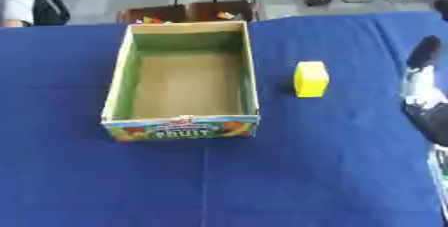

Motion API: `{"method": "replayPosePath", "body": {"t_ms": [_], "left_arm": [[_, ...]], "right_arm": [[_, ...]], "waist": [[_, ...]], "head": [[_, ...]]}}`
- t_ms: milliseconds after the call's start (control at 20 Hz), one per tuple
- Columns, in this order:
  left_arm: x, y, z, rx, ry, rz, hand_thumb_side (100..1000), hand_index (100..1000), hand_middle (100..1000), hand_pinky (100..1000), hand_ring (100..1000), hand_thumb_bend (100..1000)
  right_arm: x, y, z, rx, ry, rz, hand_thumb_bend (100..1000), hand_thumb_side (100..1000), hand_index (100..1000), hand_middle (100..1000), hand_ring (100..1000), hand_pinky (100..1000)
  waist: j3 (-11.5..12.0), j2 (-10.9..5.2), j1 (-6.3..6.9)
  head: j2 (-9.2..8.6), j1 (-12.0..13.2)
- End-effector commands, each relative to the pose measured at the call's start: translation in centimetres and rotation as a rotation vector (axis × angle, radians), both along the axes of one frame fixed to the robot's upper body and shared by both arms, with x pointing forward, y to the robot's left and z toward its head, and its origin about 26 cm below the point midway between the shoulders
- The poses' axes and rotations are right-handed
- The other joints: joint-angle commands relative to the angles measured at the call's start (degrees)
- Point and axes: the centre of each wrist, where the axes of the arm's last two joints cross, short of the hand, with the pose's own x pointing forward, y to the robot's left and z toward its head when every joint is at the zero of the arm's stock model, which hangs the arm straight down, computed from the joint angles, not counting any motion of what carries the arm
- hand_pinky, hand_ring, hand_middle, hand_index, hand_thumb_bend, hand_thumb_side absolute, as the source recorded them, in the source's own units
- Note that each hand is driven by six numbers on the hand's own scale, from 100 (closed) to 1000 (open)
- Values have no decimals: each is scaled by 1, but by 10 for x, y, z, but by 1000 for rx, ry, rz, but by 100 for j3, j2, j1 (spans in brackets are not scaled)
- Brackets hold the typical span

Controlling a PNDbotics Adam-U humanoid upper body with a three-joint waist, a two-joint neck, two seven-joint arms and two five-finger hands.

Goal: Pick up objects on the table and place them in the box.

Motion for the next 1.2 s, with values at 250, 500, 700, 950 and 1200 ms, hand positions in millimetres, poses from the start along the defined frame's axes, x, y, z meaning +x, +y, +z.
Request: {"method": "replayPosePath", "body": {"t_ms": [250, 500, 700, 950, 1200], "left_arm": [[-4, 1, 6, 24, -20, 4, 1000, 916, 850, 525, 798, 100], [-4, 1, 5, 30, -13, -1, 1000, 916, 850, 522, 798, 100], [-4, 1, 4, 35, -8, -4, 1000, 916, 850, 520, 797, 100], [-4, 0, 4, 41, -3, -8, 1000, 916, 850, 519, 797, 100], [-4, 0, 3, 46, 0, -13, 1000, 915, 850, 518, 797, 100]], "right_arm": [[-9, 6, 63, -185, 102, -156, 100, 943, 847, 741, 785, 675], [-14, 13, 92, -321, 269, -316, 105, 1000, 887, 782, 810, 699], [-11, 11, 107, -444, 419, -415, 141, 1000, 915, 805, 829, 717], [2, -5, 117, -575, 620, -505, 168, 1000, 927, 823, 850, 738], [16, -23, 123, -678, 810, -579, 235, 1000, 942, 836, 866, 751]], "waist": [[76, -298, -123], [109, -315, -131], [136, -320, -144], [174, -334, -160], [194, -344, -182]], "head": [[8, -52], [41, -86], [62, -105], [64, -129], [49, -149]]}}
